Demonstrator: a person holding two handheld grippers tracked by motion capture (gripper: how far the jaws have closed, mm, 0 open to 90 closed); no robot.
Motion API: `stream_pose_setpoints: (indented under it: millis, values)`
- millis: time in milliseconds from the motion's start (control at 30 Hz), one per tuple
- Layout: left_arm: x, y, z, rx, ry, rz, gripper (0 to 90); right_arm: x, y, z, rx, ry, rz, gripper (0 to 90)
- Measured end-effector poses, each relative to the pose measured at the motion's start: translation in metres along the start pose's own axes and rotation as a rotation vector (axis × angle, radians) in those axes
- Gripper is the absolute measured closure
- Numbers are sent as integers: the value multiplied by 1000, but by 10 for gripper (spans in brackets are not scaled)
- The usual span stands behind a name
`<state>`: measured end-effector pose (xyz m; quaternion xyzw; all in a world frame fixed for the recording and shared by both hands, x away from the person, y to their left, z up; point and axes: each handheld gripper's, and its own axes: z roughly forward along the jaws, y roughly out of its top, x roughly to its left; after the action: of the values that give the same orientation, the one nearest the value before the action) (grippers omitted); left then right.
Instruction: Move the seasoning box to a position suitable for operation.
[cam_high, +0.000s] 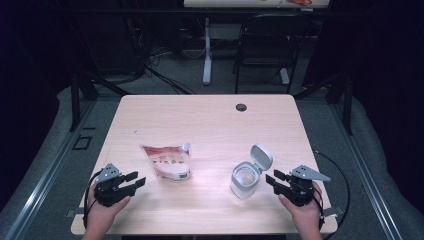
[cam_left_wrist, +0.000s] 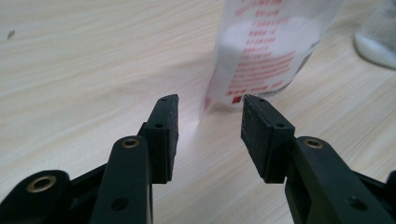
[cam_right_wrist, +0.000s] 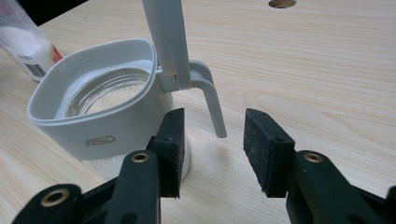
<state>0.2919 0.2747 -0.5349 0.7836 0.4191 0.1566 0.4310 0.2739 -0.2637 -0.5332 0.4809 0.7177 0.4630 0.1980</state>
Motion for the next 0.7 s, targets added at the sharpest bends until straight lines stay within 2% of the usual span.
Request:
stream_pose_setpoints:
  millis: [233,500,700]
  values:
    - [-5,21,-2,-21,-13,30,522,1,0,-5,-7,-10,9,570]
    - [-5,45,-7,-53,-11,28,478,3,0,-6,-10,3,14,552]
    - [-8,61,-8,-65,-30,50,460,1,0,-5,-13,7,28,551]
